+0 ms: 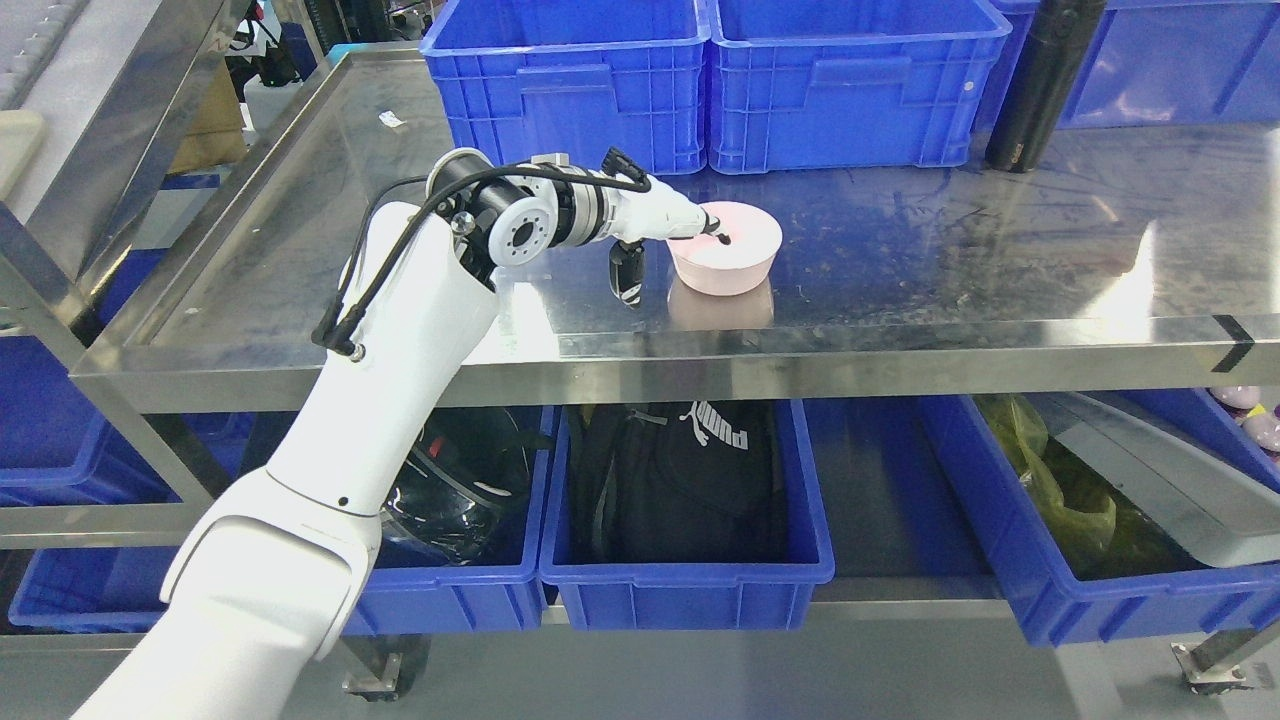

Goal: Stack pink IKEA bowl on shelf middle layer
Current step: 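Reach the left hand to the pink bowl and grip its rim, then lift the pink bowl off the shelf with the left hand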

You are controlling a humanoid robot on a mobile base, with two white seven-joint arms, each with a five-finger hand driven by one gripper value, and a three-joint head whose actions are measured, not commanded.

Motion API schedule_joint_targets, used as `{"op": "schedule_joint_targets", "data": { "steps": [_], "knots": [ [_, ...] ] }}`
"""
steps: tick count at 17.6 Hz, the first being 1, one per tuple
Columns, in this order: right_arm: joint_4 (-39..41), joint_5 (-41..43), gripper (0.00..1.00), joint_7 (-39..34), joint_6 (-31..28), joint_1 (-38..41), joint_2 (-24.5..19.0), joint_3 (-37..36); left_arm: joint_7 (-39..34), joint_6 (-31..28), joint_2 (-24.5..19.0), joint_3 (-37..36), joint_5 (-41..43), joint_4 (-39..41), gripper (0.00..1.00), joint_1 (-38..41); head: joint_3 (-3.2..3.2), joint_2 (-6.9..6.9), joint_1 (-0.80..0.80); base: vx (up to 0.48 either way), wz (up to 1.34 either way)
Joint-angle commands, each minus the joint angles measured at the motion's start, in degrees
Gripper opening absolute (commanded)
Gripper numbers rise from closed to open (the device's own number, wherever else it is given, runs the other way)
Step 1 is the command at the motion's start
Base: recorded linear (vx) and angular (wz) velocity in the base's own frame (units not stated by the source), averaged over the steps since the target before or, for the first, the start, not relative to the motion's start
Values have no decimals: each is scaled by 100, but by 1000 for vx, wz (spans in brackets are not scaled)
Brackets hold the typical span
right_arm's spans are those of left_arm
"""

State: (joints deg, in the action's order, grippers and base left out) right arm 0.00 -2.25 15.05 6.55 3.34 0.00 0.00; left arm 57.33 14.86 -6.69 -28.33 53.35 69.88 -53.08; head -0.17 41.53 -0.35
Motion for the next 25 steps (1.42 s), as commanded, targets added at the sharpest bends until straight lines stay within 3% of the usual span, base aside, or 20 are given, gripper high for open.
{"op": "schedule_joint_targets", "data": {
  "steps": [1, 13, 16, 19, 21, 23, 25],
  "knots": [
    [100, -4, 100, -2, 4, 0, 100, 26, -143, 69, 440, -173, 26, -1363, 88, -176, 0, 0, 0, 0, 0],
    [100, 5, 100, -2, 4, 0, 100, 26, -618, 491, 569, -190, 53, -2690, 81, -633, 0, 0, 0, 0, 0],
    [100, 5, 100, -2, 4, 0, 100, 26, -609, 693, 569, -147, 53, -2743, 64, -642, 0, 0, 0, 0, 0],
    [100, 5, 100, -2, 4, 0, 100, 26, -592, 903, 569, 37, 53, -2735, 38, -677, 0, 0, 0, -2, 13],
    [100, -4, 100, -2, 4, 0, 100, 18, -556, 1105, 569, 309, 53, -2726, 14, -686, 0, 0, 0, -4, 21],
    [100, -4, 100, -2, 4, 0, 100, 26, -530, 1298, 569, 538, 35, -2639, 3, -686, 0, 0, 0, 4, -28],
    [100, -4, 100, -2, 4, 0, 100, 26, -530, 1440, 569, 933, 35, -2148, 0, -677, 0, 0, 0, 4, -28]
  ]
}}
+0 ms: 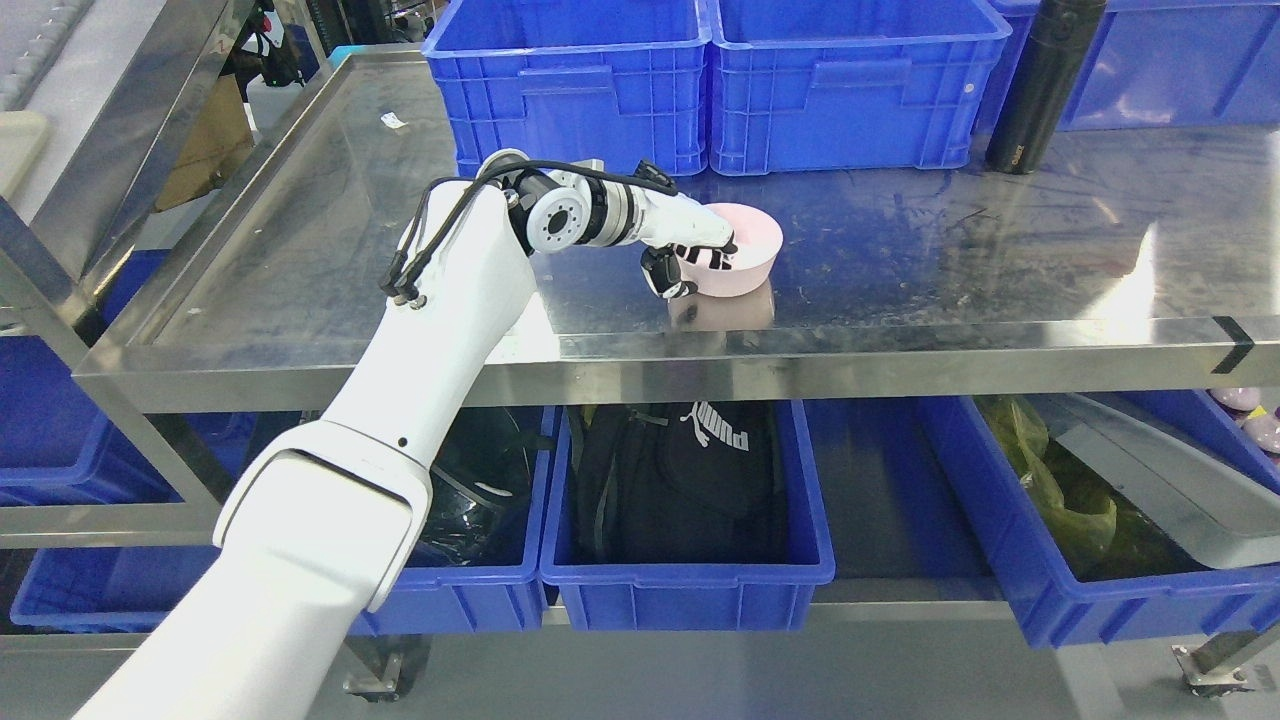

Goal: Stack pink IKEA bowl on shelf middle layer
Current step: 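Lift the pink bowl off the shelf with the left hand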

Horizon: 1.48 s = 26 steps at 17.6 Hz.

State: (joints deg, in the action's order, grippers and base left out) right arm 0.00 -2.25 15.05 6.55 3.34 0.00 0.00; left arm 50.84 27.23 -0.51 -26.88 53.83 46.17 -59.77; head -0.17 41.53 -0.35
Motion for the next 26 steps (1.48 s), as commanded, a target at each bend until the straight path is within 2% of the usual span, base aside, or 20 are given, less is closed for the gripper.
{"op": "schedule_joint_targets", "data": {
  "steps": [1, 6, 13, 15, 17, 21, 26],
  "knots": [
    [100, 5, 100, -2, 4, 0, 100, 26, 119, 247, -49, 955, -39, 478, 0, 0, 0, 0, 0, 0, 0],
    [100, 5, 100, -2, 4, 0, 100, 18, 128, 1038, -49, 2071, -66, 1227, 0, 158, 0, 0, 0, 1, 3],
    [100, 5, 100, -2, 4, 0, 100, 26, 66, 1258, -49, 2432, -74, 1947, 0, 536, 0, 0, 0, 0, 0],
    [100, -4, 100, -2, 4, 0, 100, 26, 66, 1547, -49, 2740, -354, 2421, 0, 536, 0, 0, 0, 0, 0],
    [100, -4, 100, -2, 4, 0, 100, 26, 75, 1777, -49, 2907, -1082, 2764, 0, 632, 0, 0, 0, 0, 0],
    [100, -4, 100, -2, 4, 0, 100, 26, 66, 1777, -49, 2838, -1620, 3748, 1, 1238, 0, 0, 0, 1, 17],
    [100, -4, 100, -2, 4, 0, 100, 26, -250, 1777, -49, 2460, -1683, 4233, 1, 2082, 0, 0, 0, -14, 265]
  ]
}}
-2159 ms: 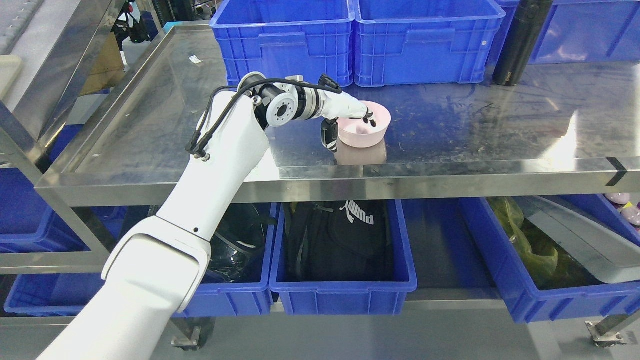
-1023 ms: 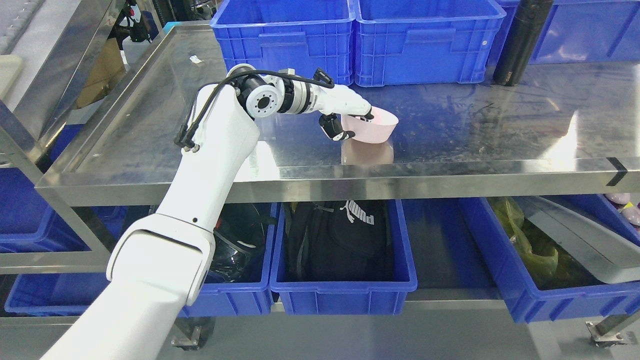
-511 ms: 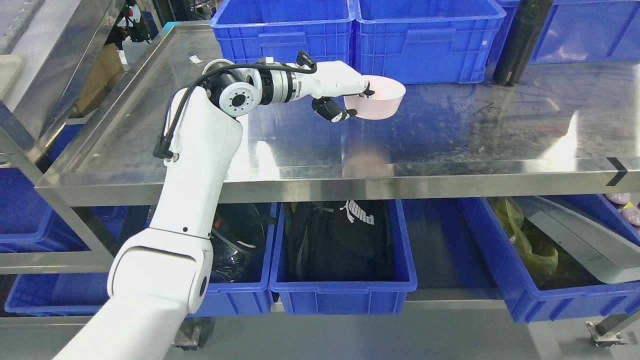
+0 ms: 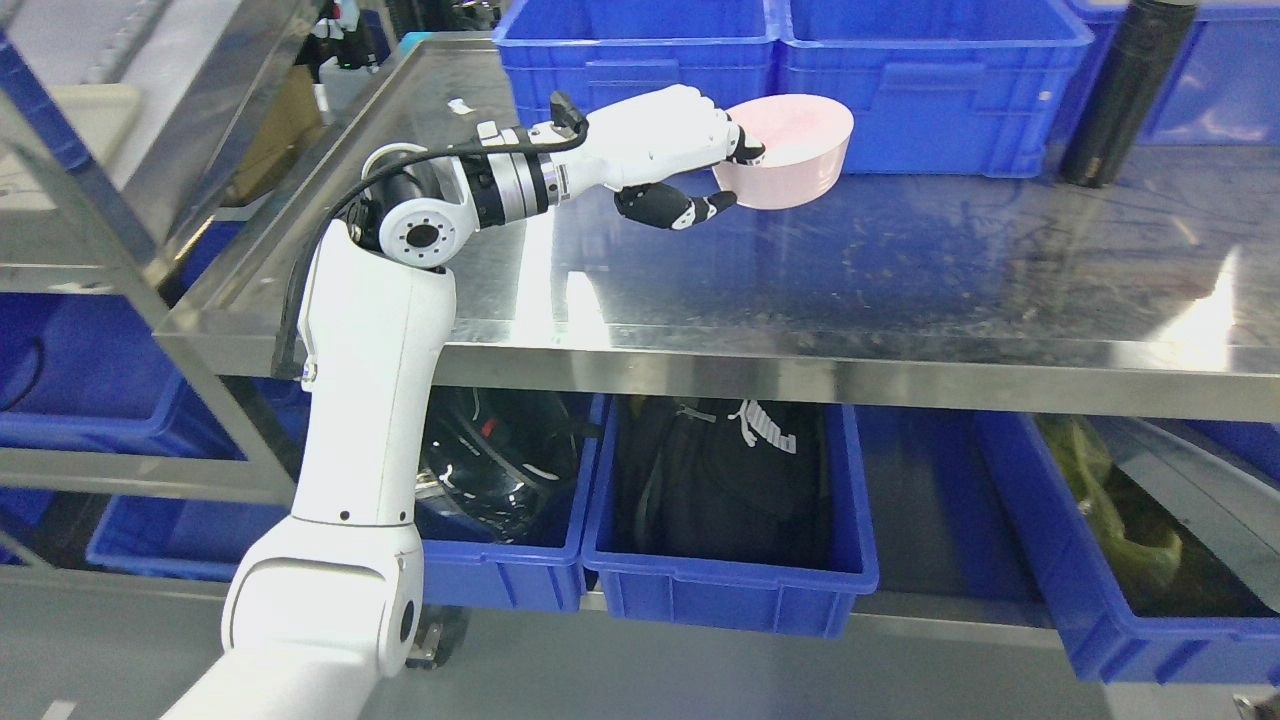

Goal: Stack pink IKEA bowl on shelf middle layer
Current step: 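Hold the pink bowl aloft in the left hand while the robot turns to another shelf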

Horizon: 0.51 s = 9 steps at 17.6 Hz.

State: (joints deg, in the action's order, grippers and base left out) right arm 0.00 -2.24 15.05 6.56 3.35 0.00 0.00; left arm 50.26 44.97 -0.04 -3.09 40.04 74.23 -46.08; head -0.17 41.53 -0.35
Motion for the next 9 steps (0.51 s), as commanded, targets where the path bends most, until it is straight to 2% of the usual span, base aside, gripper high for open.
{"op": "schedule_joint_targets", "data": {
  "steps": [1, 6, 9],
  "knots": [
    [100, 4, 100, -2, 4, -1, 100, 26, -192, 3, -96, 54, -304, 1462, 1, 758, 0, 0, 0, -18, 523],
    [100, 4, 100, -2, 4, -1, 100, 26, -218, 3, -96, -595, -418, 1700, 1, 1065, 0, 0, 0, -4, 917],
    [100, -4, 100, -2, 4, -1, 100, 26, -350, 3, -96, -649, -427, 1726, 2, 1066, 0, 1, 0, 9, 1230]
  ]
}}
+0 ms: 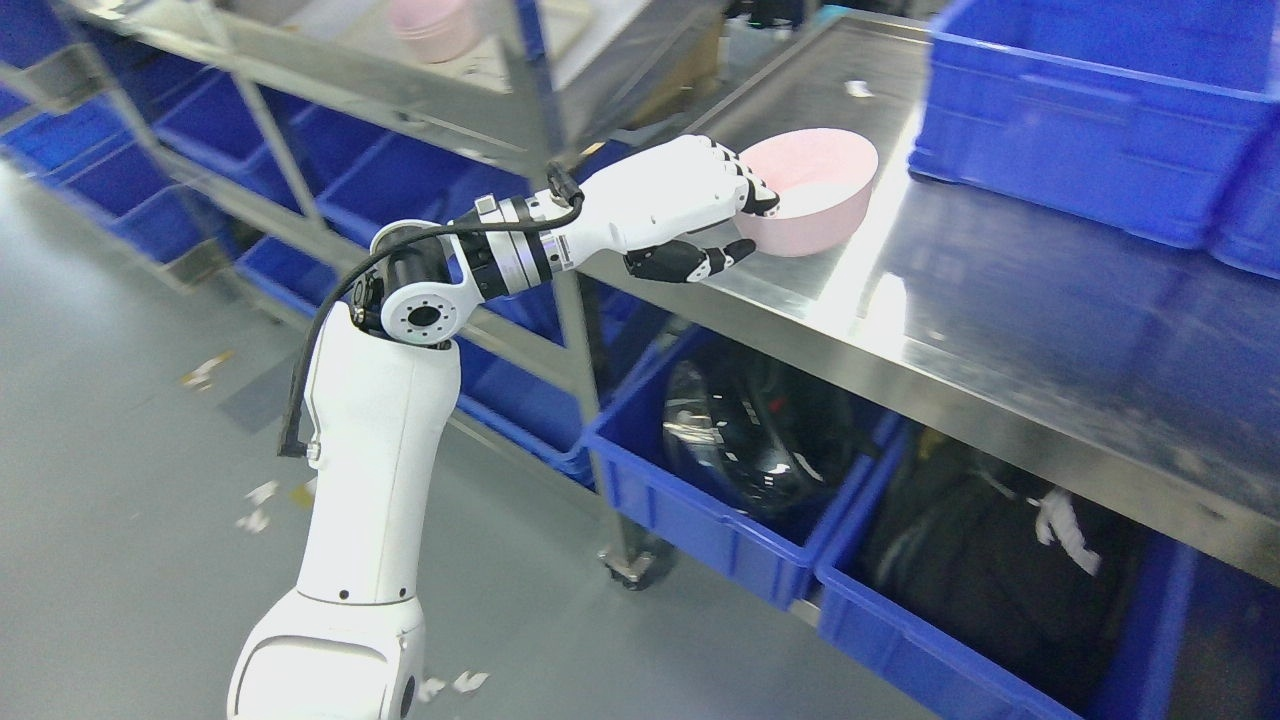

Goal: Stack pink IKEA bowl on shelf middle layer
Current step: 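Hold the pink bowl aloft in the left hand while the robot turns to another shelf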

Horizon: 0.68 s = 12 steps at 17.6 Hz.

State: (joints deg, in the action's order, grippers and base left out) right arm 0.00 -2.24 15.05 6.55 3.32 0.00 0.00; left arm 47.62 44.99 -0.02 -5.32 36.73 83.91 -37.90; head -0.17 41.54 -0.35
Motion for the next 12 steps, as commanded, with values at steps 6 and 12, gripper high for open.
{"op": "schedule_joint_targets", "data": {
  "steps": [6, 12],
  "knots": [
    [100, -5, 100, -2, 4, 2, 100, 27, -95, 1, -98, -426, -105, 776, 3, 248, 0, 3, 0, 31, 1490],
    [100, 4, 100, -2, 4, 2, 100, 27, -104, 1, -98, -426, -184, 776, 3, 248, 0, 3, 0, 50, 1195]
  ]
}}
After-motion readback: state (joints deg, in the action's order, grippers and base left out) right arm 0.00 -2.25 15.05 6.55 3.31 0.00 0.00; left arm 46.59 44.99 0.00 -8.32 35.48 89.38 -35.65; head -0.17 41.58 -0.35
